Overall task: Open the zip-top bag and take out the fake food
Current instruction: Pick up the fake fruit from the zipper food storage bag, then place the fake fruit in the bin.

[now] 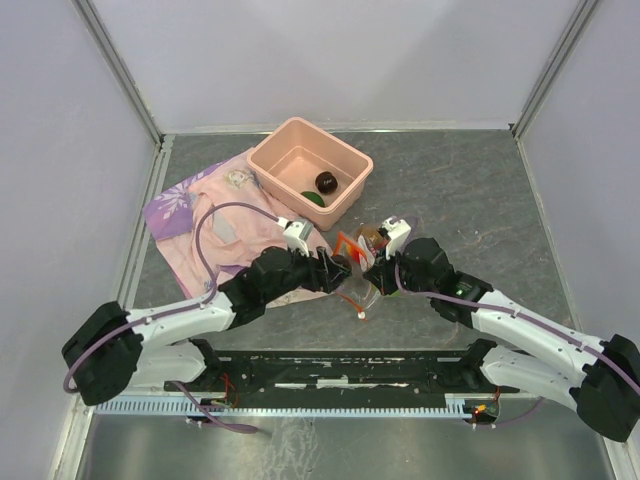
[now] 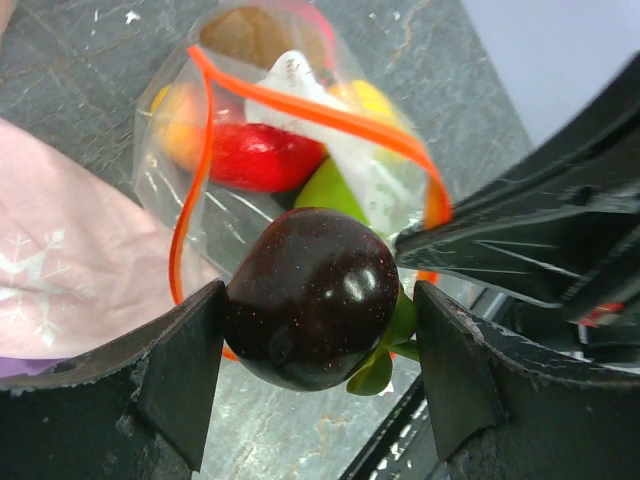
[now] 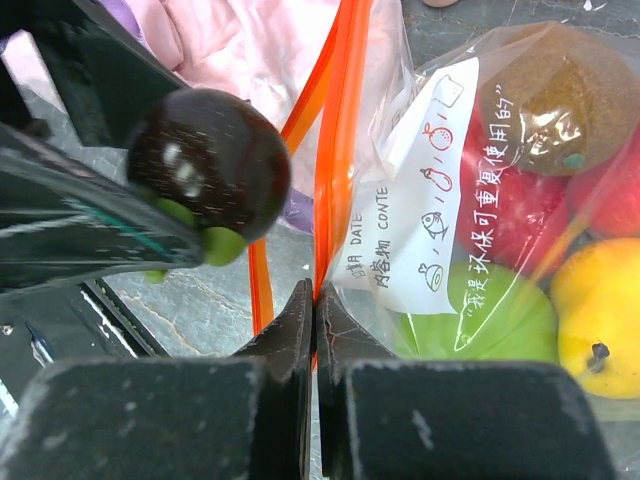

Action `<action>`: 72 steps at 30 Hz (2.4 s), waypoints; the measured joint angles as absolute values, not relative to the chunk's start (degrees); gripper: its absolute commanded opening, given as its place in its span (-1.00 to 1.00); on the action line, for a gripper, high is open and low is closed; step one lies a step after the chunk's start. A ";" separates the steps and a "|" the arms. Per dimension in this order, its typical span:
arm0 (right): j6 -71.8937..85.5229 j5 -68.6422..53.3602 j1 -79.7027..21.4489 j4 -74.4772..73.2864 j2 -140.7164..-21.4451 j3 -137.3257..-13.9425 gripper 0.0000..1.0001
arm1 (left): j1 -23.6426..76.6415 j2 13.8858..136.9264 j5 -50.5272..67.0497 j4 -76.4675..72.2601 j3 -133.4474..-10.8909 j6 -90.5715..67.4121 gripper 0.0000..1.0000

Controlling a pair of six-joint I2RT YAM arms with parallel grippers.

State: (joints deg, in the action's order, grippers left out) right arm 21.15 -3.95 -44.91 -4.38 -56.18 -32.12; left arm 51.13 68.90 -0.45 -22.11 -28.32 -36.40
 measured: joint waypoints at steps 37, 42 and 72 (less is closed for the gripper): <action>21.19 -3.99 -44.91 -4.29 -55.88 -30.87 -0.96 | 26.55 66.02 16.36 -22.59 -34.35 -41.34 -0.19; 21.19 -3.99 -44.91 -4.21 -55.86 -30.72 -0.96 | 25.56 69.93 17.06 -22.81 -37.95 -41.56 -0.18; 20.97 -4.03 -44.91 -3.99 -55.83 -30.50 -0.95 | 23.83 83.50 -1.21 -9.65 -64.99 -38.04 0.99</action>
